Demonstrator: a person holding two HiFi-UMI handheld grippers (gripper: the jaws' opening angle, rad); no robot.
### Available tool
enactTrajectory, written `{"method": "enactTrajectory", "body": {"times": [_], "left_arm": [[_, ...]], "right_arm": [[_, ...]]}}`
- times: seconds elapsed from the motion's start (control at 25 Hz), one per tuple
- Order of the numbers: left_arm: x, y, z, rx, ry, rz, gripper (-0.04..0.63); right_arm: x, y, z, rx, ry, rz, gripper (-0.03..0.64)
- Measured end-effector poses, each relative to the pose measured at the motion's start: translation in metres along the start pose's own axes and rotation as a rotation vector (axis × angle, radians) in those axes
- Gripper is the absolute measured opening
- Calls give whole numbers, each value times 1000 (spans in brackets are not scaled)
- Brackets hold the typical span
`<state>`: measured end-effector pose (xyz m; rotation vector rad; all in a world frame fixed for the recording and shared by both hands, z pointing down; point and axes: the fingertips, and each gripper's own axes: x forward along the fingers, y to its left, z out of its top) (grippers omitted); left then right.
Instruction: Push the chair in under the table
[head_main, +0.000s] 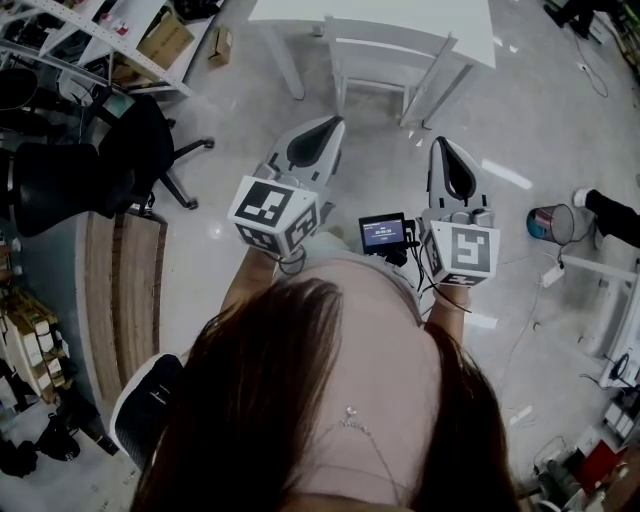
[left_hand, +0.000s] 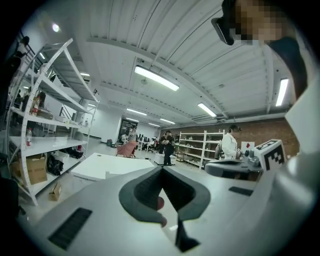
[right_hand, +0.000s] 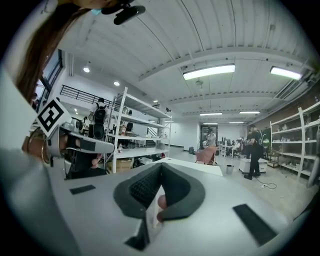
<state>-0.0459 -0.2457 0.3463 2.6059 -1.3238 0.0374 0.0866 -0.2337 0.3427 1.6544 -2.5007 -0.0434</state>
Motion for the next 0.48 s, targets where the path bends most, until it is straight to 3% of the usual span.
{"method": "enactTrajectory", "body": {"times": [0.24, 0.48], "left_arm": [[1, -7, 3, -37, -45, 9, 8], [7, -15, 7, -73, -68, -33, 8]], "right_arm": [[-2, -5, -2, -10, -3, 14, 21], [2, -7, -1, -29, 0, 29, 21]]}}
